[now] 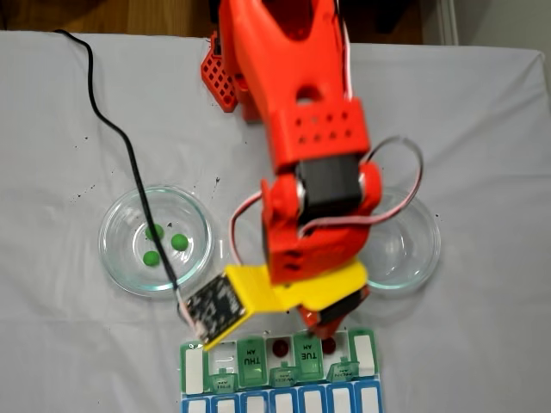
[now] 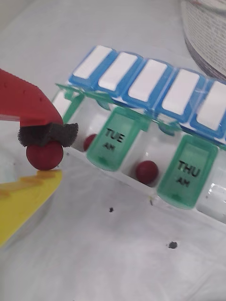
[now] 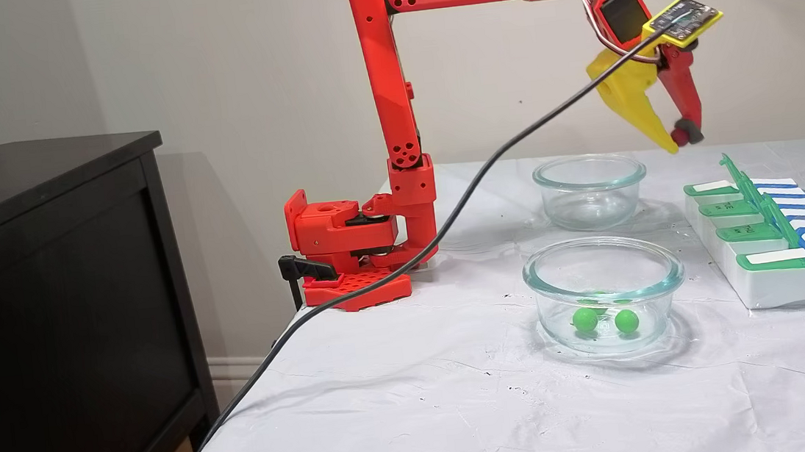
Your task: Sort medicines into box.
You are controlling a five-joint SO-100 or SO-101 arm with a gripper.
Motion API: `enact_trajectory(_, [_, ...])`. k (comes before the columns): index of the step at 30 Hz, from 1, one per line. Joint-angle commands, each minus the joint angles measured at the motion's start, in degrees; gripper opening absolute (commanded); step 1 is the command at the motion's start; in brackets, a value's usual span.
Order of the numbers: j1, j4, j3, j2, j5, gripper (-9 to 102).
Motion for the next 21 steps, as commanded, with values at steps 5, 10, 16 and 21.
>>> enact_trajectory(5, [7.73,-9.32,2.11,2.55,-6.33,0])
enact_trajectory(10, [11.07,-12.13,1.58,-0.79,-8.17,0])
enact_trajectory(16, [13.45,-15.12,-1.41,-6.94,-9.93,0])
enact_trajectory(21, [14.15,-17.31,-3.16,-9.67,-10.46,0])
